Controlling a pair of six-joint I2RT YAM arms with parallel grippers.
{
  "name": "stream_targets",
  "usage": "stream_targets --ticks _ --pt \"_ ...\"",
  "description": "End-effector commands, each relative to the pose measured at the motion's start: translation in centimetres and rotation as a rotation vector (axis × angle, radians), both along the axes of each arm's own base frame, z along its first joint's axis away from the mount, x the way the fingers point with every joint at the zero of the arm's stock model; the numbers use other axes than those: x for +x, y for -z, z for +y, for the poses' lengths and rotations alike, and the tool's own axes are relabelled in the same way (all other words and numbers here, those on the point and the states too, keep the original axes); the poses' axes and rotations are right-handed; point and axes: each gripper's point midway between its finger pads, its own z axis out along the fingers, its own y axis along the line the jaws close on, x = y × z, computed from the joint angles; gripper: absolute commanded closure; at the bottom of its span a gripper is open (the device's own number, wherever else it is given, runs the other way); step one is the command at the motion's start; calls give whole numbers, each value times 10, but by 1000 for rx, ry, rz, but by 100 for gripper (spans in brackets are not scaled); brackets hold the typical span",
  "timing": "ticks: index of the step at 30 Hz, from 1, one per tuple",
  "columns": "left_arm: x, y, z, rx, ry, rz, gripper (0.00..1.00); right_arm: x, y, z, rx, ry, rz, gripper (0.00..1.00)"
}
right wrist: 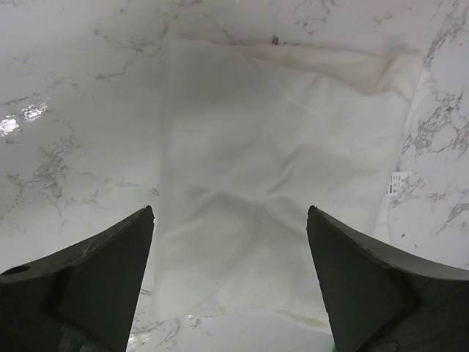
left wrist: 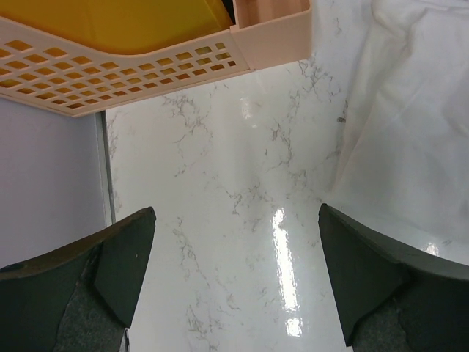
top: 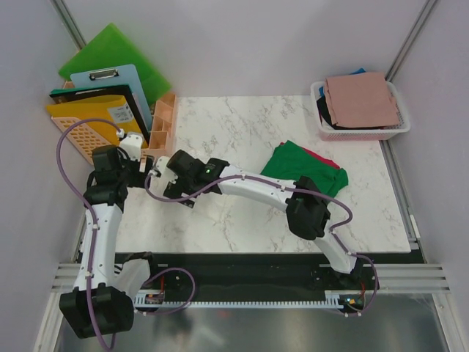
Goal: Fold and stack the t-shirts
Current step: Neatly place the folded tshirt to the corner
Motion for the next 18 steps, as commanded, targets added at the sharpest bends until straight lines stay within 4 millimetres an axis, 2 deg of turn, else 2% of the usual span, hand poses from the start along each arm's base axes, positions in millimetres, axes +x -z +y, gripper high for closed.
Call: stream_targets --ticks 1,4,8,12,13,14,16,17,18 --pt "-2 0 -1 11 4 0 0 -28 21 7 -61 6 -5 7" --pt "-2 3 -1 11 2 6 0 -44 32 12 -70 -7 -20 6" --pt "-4 6 -1 -1 -9 15 0 -43 52 16 -104 23 -47 5" --pt "-6 3 5 15 -42 5 0 -37 59 21 -101 47 -62 3" --pt "-4 -1 8 19 -62 -16 0 -37 64 20 -111 48 -59 3" --pt "-6 -8 27 74 -161 -38 0 -36 67 20 -111 52 -60 3" --pt "-10 -31 44 120 -266 -125 0 -36 73 17 -123 60 -61 3" --pt "-12 -52 61 162 -368 -209 0 -36 76 14 -131 63 -61 3" --pt "-19 -71 67 170 -416 -285 0 -36 77 13 -135 71 -68 3"
